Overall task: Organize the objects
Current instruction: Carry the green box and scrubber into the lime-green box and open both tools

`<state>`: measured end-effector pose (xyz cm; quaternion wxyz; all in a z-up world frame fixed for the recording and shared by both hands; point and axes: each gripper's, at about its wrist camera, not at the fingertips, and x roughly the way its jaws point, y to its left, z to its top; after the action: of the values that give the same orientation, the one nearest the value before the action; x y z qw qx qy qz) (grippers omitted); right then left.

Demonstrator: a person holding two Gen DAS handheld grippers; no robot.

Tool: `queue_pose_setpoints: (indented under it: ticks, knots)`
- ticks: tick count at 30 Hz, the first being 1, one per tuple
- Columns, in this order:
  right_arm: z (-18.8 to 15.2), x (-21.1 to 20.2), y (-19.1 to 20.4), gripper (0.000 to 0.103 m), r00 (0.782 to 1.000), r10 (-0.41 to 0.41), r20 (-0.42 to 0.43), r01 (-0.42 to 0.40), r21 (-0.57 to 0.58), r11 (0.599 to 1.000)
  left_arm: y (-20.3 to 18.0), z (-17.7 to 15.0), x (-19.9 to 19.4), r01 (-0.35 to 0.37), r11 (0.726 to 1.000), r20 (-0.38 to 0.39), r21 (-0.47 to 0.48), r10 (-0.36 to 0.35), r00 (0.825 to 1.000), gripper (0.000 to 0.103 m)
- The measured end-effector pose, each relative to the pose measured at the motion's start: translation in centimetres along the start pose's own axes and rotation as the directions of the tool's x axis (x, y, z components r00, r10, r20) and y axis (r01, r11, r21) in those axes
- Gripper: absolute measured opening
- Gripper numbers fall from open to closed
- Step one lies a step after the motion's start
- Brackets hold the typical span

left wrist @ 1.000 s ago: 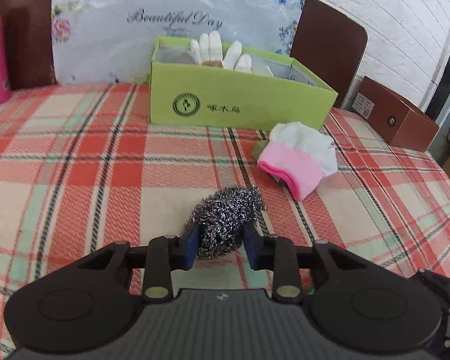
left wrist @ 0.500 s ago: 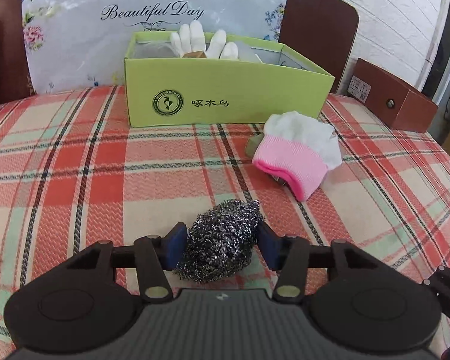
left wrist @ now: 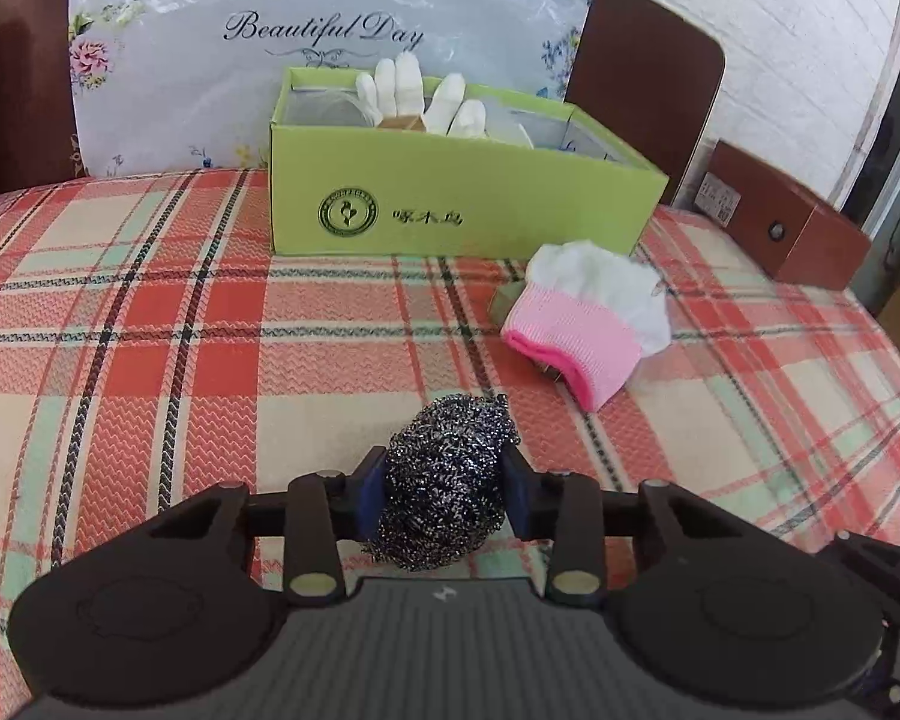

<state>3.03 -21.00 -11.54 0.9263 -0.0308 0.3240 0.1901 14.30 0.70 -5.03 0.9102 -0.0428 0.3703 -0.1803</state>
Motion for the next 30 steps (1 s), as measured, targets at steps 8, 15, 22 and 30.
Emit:
queue_pose_setpoints:
  ticks: [8,15,22,30]
  knots:
    - [6.4,-1.7,-3.1,0.060,0.990,-0.029,0.135,0.026,0.018,0.999,-0.9,5.1,-3.7,0.066,0.997,0.116,-0.040,-0.061,0.991,0.041]
    - [13.5,-0.1,-6.1,0.060,0.969,-0.106,0.221,0.096,0.056,0.994,-3.0,11.3,-4.6,0.098,0.994,0.224,-0.044,-0.086,0.971,0.041]
    - [18.6,5.1,-9.7,0.060,0.953,-0.194,0.231,0.171,0.115,0.979,-4.3,16.8,-0.2,0.070,0.996,0.233,-0.052,-0.056,0.971,0.041]
    - [20.1,11.3,-12.1,0.061,0.947,-0.227,0.227,0.205,0.113,0.972,-3.0,19.0,6.2,0.049,0.996,0.190,-0.072,-0.034,0.981,0.044]
